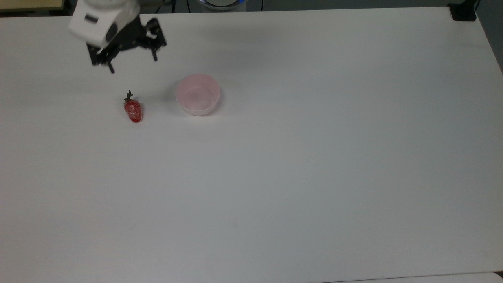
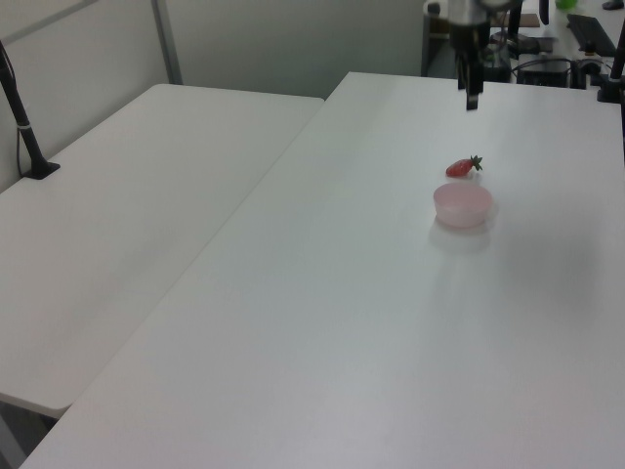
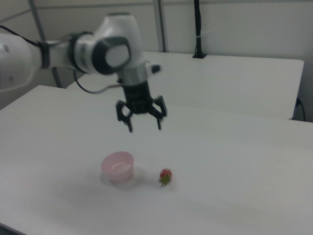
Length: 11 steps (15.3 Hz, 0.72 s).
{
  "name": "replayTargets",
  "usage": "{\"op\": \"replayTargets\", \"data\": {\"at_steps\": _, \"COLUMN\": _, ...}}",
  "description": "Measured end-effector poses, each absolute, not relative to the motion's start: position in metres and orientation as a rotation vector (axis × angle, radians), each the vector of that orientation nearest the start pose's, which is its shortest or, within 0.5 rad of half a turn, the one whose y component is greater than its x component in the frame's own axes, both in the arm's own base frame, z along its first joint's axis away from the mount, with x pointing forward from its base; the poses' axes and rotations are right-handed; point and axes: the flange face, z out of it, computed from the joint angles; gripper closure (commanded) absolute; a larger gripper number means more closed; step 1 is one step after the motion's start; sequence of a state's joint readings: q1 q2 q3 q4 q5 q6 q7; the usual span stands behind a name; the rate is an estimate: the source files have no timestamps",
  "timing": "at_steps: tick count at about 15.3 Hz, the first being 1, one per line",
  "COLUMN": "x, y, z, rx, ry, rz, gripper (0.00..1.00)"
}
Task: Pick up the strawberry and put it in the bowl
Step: 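Move the open gripper down over the red strawberry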
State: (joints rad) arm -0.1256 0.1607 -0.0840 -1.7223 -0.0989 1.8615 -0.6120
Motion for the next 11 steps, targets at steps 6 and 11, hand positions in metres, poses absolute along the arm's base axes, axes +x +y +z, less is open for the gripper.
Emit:
{"op": "replayTargets", "data": {"at_steps": 6, "x": 0.598, "y": -0.199, "z": 0.406, "rx": -3.172, "ry": -0.501, "rz": 0.213, "gripper": 0.00}}
{"op": "replayTargets", "data": {"at_steps": 11, "x": 0.597, "y": -0.206, "z": 0.349, "rx": -3.215, "ry": -0.227, "rz": 0.179, "gripper": 0.00}}
